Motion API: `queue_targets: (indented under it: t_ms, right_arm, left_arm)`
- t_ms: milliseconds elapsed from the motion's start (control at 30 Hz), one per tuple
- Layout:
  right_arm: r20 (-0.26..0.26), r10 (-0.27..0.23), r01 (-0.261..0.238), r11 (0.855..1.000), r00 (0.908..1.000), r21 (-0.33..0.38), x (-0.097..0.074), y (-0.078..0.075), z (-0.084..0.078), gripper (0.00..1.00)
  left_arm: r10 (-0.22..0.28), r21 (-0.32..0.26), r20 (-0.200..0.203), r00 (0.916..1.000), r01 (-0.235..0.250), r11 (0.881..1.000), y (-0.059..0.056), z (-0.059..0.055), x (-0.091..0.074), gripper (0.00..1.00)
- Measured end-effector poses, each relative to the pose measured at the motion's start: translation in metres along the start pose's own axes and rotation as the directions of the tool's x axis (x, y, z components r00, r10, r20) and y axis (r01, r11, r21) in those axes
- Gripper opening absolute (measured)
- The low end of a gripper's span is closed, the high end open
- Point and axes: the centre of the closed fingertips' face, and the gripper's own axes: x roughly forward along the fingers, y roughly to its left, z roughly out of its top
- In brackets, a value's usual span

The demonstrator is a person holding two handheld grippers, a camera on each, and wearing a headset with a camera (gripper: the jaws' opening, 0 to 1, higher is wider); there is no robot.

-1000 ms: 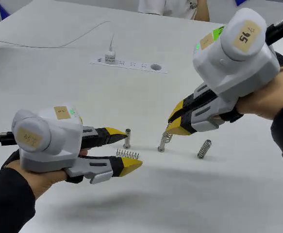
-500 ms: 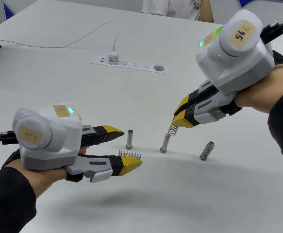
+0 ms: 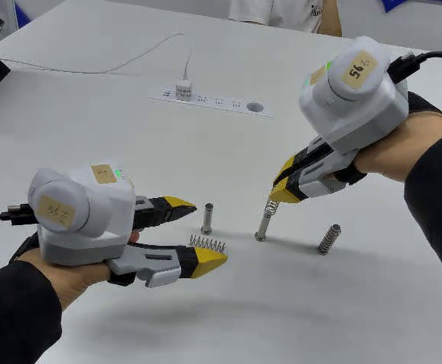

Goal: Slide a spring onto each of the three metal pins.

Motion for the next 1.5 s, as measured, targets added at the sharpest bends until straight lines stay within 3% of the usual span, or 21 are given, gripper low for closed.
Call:
queue_targets:
  t_ms: [1067,1500]
  right_arm:
    - [-0.053,0.012,-0.010,0.999,0.9985,0.033,0.044,0.001,-0.024,0.12]
    - [-0.059,0.012,-0.009,0.999,0.9982,0.050,0.052,0.000,-0.030,0.12]
  left_arm:
    - [0.009,-0.015,-0.017,0.9998,-0.009,1.000,0.003,-0.006,0.001,0.54]
    - [0.015,-0.017,-0.016,0.9998,-0.015,1.000,0.005,-0.006,0.001,0.54]
